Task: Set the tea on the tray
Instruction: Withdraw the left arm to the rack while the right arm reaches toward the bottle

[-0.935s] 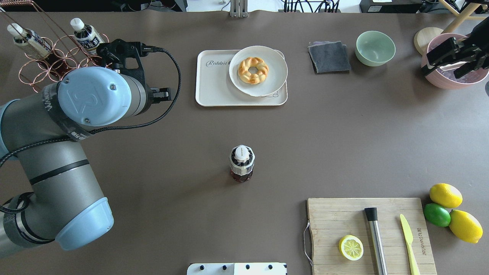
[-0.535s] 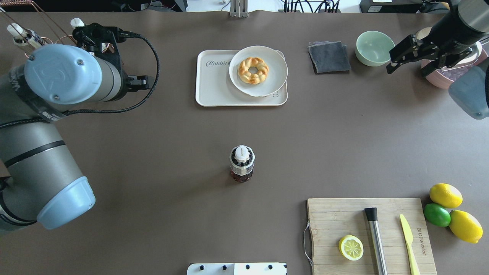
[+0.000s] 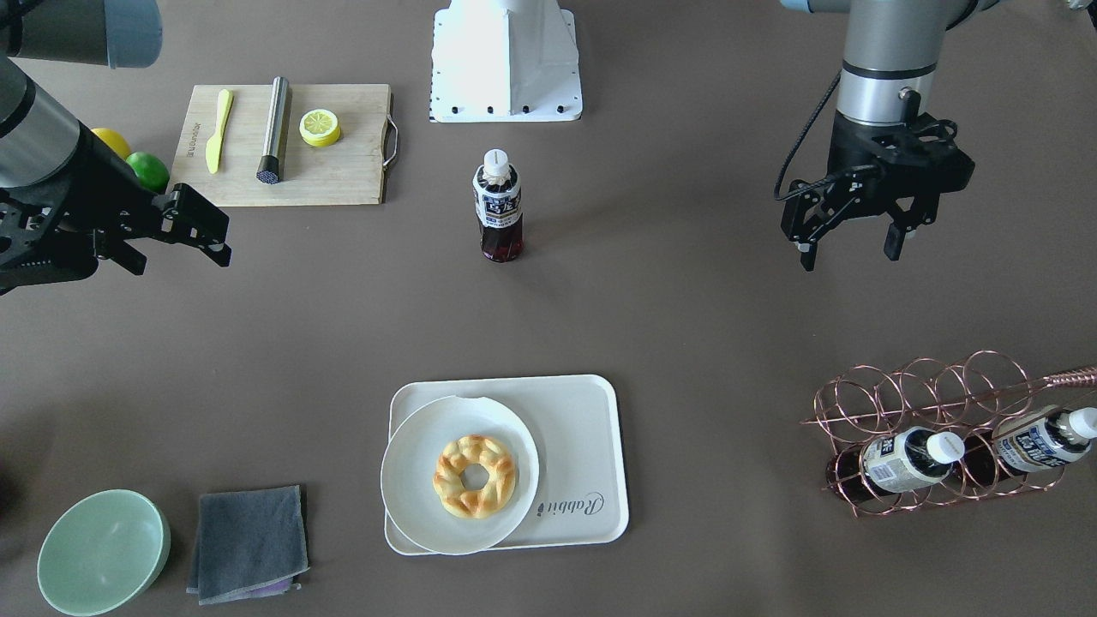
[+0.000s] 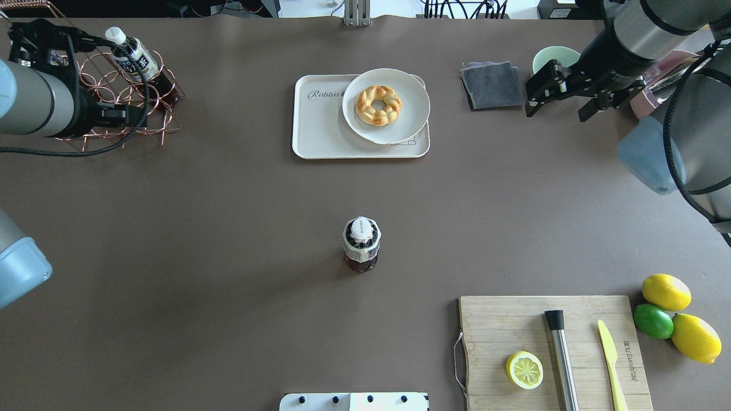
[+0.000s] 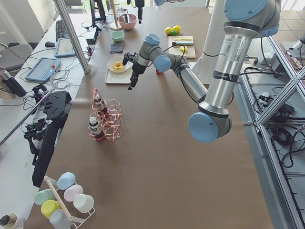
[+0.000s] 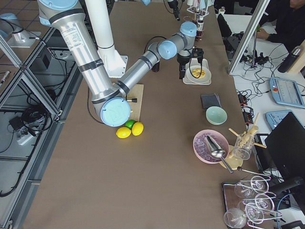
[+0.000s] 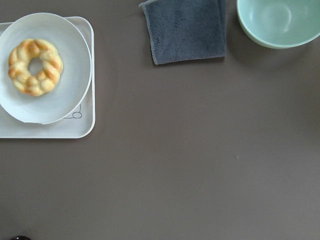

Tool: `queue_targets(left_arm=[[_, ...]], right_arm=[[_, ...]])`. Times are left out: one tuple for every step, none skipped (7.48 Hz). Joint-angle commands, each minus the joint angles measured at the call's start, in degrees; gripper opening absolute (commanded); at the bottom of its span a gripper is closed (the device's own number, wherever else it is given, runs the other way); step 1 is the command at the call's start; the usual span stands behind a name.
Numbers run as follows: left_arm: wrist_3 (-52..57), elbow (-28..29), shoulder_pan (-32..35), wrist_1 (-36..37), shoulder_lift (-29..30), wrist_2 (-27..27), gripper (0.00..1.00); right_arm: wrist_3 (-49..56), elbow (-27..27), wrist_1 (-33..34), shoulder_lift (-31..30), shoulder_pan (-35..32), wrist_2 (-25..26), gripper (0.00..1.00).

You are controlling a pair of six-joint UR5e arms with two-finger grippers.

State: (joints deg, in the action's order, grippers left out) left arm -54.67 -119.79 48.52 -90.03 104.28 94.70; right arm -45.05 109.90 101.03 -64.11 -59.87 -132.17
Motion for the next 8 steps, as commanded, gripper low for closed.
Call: queue_targets(left_arm=[[0.44,2.62,7.42,-14.80,-11.88,5.36,0.98],[0.44,4.64,13.99,-15.00,-11.90,15.33,0.98],[1.05,5.00,18.84,-15.96,-13.73,23.17,0.98],[1.31,5.53,20.80,-18.05,-16.53,24.73,0.98],[1.40,7.27,22.04,-19.64,-18.56,24.83,0.98],[6.71,7.90,22.23,-18.53,-19.36,24.92,0.98],[15.47,9.47,24.66,-16.17,-19.81,27.71,0.98],[22.34,11.14,29.13,-11.36,-18.68,33.56,0.98]], right_arm=[[-7.75,2.85,-1.27,1.27,5.70,4.28,1.00],[-10.99,5.13,-1.27,1.27,7.81,4.46,1.00],[-15.38,6.37,-1.18,2.57,9.57,4.47,1.00],[-19.34,7.68,-1.18,2.76,12.11,6.12,1.00],[-22.42,9.44,-1.18,3.02,15.45,9.53,1.00],[-25.06,9.54,-0.57,4.94,17.39,10.87,1.00],[-26.48,9.54,0.91,7.31,18.81,11.23,1.00],[-28.58,9.63,4.41,10.55,20.91,13.67,1.00]])
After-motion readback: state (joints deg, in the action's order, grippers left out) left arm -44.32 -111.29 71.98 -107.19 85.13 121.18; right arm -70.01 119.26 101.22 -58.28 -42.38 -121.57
